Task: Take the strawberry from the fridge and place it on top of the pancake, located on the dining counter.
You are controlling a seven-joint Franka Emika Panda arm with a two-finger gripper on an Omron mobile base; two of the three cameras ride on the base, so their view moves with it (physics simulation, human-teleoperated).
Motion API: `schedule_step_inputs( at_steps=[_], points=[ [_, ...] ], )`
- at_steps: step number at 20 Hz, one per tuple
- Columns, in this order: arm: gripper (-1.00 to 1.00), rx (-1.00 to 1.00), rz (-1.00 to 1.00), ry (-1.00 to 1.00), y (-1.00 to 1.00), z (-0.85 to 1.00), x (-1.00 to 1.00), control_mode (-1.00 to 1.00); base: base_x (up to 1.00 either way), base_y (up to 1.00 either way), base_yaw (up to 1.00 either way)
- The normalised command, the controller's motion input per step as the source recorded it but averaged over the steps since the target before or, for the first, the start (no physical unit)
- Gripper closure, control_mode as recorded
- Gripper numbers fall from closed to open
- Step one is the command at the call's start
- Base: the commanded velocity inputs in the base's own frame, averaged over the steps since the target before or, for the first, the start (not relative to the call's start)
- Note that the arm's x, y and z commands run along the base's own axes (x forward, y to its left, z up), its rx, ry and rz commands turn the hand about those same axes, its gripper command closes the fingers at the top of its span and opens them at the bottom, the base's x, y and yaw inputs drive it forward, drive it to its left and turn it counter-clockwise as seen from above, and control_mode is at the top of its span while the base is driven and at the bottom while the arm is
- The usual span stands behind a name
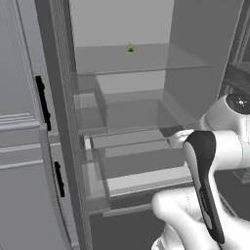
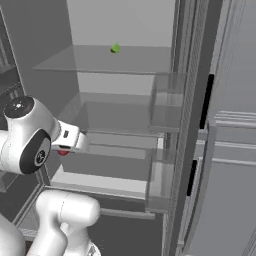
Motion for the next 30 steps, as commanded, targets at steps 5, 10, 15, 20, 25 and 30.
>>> schedule_step_inputs(
  at_steps=[5,10,15,20,25,30],
  points=[
    [1.00,0.00,0.00,0.00,0.00,0.00,0.00,1.00,-0.99,0.02,-0.45],
    [1.00,0.00,0.00,0.00,0.00,0.00,0.00,1.00,-0.93,0.12,-0.73],
    [1.00,0.00,0.00,0.00,0.00,0.00,0.00,1.00,-0.91,0.09,-0.74],
    [1.00,0.00,0.00,0.00,0.00,0.00,0.00,1.00,-0.21,0.00,-0.94],
    [1.00,0.00,0.00,0.00,0.00,0.00,0.00,1.00,-0.01,-0.02,-0.95],
    [1.00,0.00,0.00,0.00,0.00,0.00,0.00,1.00,-0.02,-0.38,-0.86]
  ],
)
